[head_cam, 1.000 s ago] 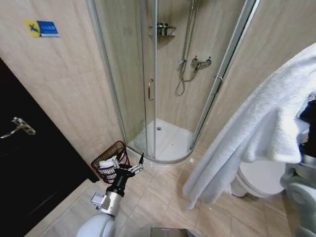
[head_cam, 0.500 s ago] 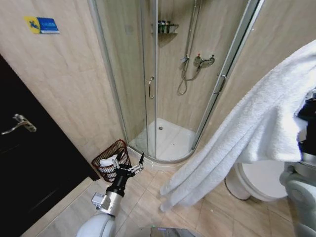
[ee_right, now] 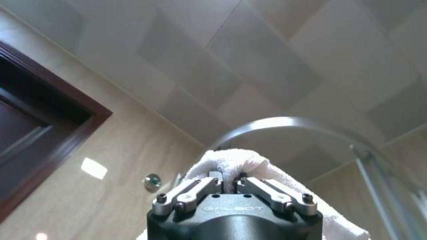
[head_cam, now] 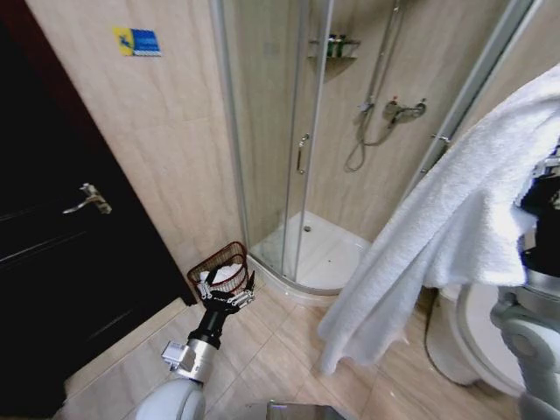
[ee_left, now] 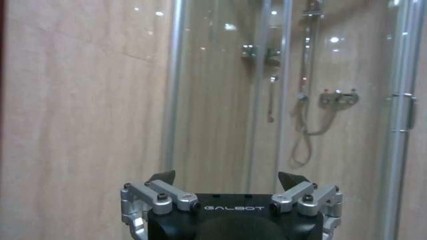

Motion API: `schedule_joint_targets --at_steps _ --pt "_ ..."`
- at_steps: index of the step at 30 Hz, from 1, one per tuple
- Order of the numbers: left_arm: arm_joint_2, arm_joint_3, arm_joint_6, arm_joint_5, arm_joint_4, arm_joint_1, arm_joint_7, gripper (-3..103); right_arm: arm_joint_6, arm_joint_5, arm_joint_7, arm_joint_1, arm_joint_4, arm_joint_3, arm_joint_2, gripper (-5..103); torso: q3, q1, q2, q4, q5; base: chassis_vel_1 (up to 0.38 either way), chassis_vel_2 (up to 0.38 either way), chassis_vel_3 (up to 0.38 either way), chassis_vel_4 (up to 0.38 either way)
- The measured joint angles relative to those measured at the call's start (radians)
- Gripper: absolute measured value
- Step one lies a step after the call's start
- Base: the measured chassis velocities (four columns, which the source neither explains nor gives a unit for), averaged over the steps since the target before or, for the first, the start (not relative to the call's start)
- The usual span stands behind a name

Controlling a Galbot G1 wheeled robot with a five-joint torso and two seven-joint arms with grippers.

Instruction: Discard the used towel into the hamper.

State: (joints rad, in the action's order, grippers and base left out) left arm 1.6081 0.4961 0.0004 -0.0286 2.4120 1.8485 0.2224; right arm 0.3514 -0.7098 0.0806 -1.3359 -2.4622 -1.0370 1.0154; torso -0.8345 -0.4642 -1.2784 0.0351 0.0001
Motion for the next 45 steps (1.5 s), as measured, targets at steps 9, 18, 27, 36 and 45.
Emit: schedule_joint_targets --at_steps 9,18,27,36,45 --pt "0.0 0.0 0.0 0.0 0.0 0.0 0.0 100 0.003 -0.004 -0.002 -0.001 -0.001 -0.002 -0.006 8 -0.002 -0.001 -0.003 -0.0001 -0.0001 0.082 0.078 0.086 0.08" --pt "0.0 0.0 0.0 0.0 0.0 0.0 0.0 100 0.006 -0.004 -0.007 -0.001 -0.002 -0.002 -0.006 8 -0.003 -0.002 -0.005 0.0 0.0 0.085 0.08 0.083 0.079" --pt "0.0 0.0 0.0 0.0 0.0 0.0 0.0 100 0.014 -0.004 -0.008 -0.003 -0.005 -0.002 -0.007 8 -0.003 -0.003 -0.006 0.0 -0.0001 0.076 0.074 0.075 0.079" --pt "0.0 0.0 0.0 0.0 0.0 0.0 0.0 100 0.017 -0.003 -0.007 -0.005 -0.005 -0.007 -0.014 8 -0.004 -0.003 -0.007 0.0 0.0 0.056 0.063 0.06 0.069" --pt "0.0 0.0 0.0 0.0 0.0 0.0 0.0 100 0.021 0.0 0.001 -0.008 -0.006 -0.004 -0.01 8 -0.004 -0.003 -0.007 -0.0001 -0.0001 0.062 0.068 0.065 0.061"
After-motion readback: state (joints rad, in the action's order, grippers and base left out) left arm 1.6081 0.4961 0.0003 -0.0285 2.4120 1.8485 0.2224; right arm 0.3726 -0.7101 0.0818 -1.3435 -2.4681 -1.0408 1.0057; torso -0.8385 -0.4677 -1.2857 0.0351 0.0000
